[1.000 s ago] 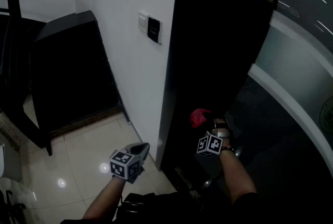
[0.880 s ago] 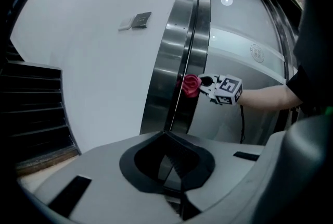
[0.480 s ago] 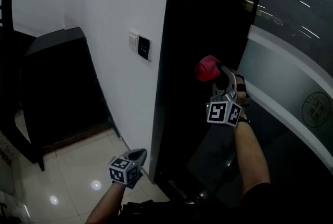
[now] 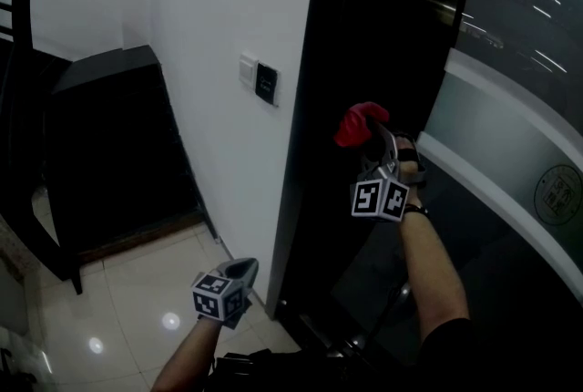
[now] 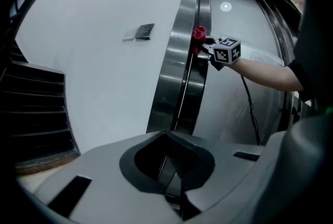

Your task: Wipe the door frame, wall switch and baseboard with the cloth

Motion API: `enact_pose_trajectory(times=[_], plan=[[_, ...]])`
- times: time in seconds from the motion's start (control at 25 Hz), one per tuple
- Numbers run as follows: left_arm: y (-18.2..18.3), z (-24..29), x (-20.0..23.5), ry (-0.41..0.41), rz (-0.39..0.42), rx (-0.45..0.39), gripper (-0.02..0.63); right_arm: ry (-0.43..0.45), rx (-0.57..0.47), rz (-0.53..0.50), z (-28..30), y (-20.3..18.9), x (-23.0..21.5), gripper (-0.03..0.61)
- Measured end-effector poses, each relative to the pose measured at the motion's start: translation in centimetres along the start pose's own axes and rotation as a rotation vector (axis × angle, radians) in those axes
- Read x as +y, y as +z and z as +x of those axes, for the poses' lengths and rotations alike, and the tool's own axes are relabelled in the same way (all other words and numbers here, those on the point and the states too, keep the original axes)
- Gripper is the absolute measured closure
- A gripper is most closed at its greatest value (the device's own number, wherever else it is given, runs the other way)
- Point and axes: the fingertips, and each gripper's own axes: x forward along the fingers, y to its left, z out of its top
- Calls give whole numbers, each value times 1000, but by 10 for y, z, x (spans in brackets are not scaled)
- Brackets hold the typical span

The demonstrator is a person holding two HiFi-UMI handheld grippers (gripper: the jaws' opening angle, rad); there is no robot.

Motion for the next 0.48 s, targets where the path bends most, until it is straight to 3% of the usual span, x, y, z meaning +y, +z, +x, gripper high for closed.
enact_pose_trajectory(times=[0.48], plan=[[-4,-4,-1,-2,7,17,621,100,30,-57,-16,-18,58,517]])
